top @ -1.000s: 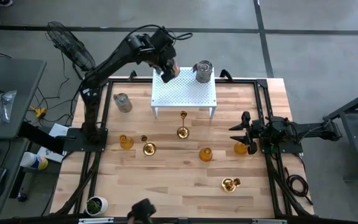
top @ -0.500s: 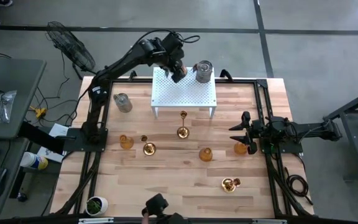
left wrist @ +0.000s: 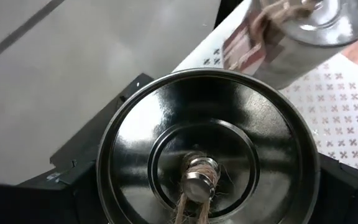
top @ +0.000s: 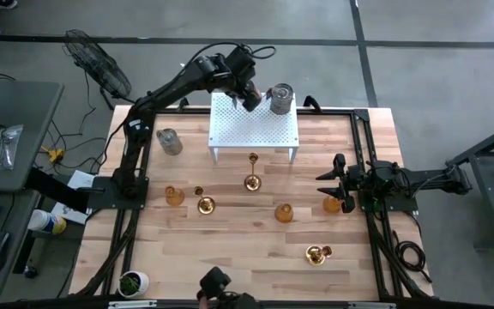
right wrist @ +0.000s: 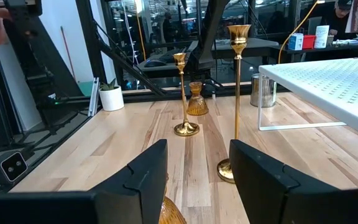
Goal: Pick & Place candle stick holders
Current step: Put the bottom silver scented candle aligned with the other silver scented candle on the shelf
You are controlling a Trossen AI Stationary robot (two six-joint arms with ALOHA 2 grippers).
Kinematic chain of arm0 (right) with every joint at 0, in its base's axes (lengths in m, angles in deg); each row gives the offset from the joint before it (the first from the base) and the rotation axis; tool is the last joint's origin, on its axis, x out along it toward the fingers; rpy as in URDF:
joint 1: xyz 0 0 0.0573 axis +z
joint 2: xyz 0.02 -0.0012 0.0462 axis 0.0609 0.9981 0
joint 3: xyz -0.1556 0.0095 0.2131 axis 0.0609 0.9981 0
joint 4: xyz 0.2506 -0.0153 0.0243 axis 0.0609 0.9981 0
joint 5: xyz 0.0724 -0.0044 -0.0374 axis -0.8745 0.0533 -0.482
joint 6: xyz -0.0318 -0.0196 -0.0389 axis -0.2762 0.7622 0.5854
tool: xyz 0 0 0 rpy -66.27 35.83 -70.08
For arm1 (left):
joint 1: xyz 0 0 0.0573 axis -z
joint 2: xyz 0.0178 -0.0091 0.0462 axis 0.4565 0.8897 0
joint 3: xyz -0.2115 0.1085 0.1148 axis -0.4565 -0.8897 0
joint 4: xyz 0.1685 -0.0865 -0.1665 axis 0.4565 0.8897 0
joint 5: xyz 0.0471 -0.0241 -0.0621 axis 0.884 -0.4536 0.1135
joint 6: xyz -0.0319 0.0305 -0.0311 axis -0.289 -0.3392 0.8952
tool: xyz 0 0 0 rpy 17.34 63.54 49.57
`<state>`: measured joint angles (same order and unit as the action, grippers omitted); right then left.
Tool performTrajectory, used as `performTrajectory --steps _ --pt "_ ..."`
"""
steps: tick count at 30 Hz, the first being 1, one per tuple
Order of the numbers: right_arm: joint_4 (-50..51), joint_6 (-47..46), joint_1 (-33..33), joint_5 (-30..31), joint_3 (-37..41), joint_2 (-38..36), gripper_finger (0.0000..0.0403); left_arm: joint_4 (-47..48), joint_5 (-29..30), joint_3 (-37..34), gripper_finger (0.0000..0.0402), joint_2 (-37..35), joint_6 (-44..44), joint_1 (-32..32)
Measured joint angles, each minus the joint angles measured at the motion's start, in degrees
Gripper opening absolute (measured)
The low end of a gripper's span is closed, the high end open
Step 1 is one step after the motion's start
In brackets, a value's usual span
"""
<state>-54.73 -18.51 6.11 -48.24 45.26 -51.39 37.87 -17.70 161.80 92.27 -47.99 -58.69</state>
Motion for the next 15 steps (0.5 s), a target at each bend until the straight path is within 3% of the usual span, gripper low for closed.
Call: performTrajectory --steps 15 --pt "0.0 0.0 0.0 0.0 0.0 0.0 0.0165 3.4 0.1 0.0 0.0358 0.7 8.1 0.4"
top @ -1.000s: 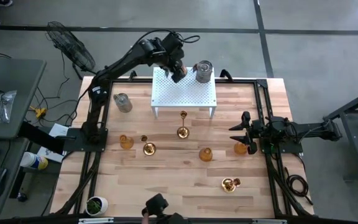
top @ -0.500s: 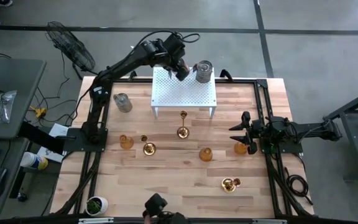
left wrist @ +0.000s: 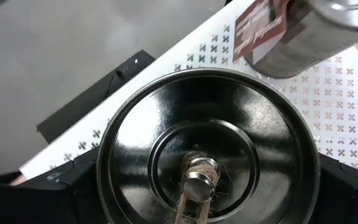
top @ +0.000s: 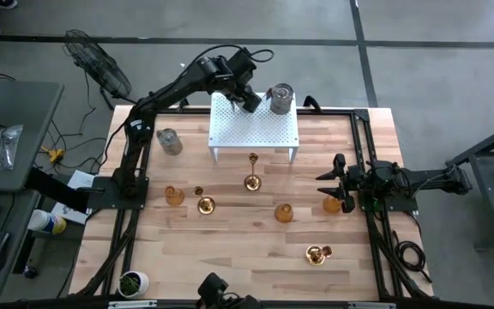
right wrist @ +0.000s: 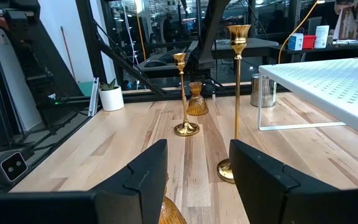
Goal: Pick & Place candle stick holders
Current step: Put the bottom silver scented candle aligned with the other silver scented candle on the shelf
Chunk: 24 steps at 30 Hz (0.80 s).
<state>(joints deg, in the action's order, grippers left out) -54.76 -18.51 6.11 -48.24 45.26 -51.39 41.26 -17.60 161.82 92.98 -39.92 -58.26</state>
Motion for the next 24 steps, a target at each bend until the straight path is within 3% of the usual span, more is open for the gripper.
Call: performTrajectory --steps 24 --pt "0.0 0.0 0.0 0.0 0.0 0.0 0.0165 0.3 0.0 0.0 0.0358 0.6 7.8 0.0"
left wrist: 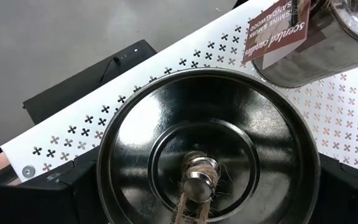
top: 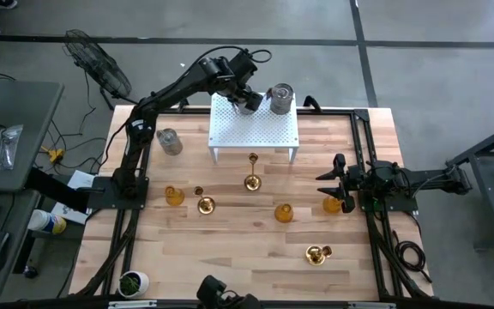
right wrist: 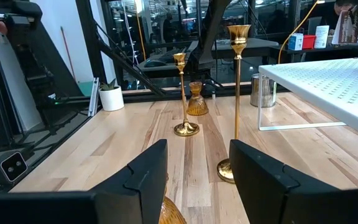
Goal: Pick & Place candle stick holders
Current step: Put the bottom silver scented candle aligned with the other silver scented candle on the shelf
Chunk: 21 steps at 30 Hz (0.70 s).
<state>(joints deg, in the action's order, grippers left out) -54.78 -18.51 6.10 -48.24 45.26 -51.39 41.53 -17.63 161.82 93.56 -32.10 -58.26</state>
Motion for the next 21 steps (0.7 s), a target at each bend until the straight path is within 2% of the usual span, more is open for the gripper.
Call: performTrajectory --steps 21 --pt "0.1 0.0 0.0 0.0 0.0 0.0 0.0165 -2.2 0.2 -0.1 0.0358 1.7 -0.6 0.4"
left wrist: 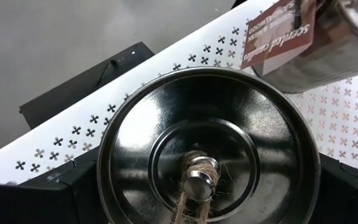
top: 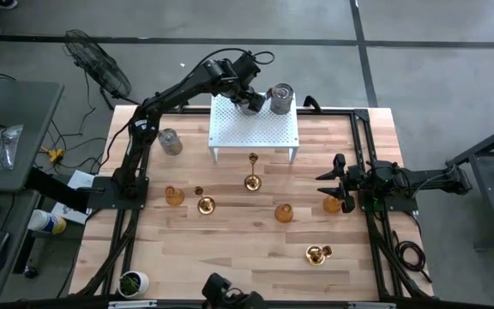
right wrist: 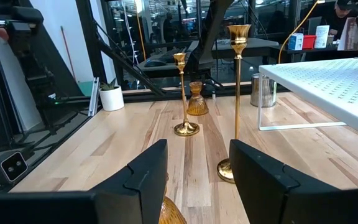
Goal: Pick & Place candle stick holders
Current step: Put the bottom silver scented candle aligned with the other silver scented candle on the shelf
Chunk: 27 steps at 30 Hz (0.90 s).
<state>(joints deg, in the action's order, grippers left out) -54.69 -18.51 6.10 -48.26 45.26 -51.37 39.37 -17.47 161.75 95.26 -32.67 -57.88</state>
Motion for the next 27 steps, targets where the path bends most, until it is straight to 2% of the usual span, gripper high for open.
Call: performTrajectory --steps 17,24,27 --pt "0.1 0.0 0.0 0.0 0.0 0.0 0.0165 -2.2 0.0 0.0 0.0359 0.0 -3.3 0.0" --pt "0.1 0.0 0.0 0.0 0.0 0.0 0.0165 -3.9 0.5 0.1 0.0393 0.0 -5.5 0.0" --pt "0.2 0.0 0.0 0.0 0.0 0.0 0.0165 -3.9 0.1 0.1 0.0392 0.0 -5.9 0.0"
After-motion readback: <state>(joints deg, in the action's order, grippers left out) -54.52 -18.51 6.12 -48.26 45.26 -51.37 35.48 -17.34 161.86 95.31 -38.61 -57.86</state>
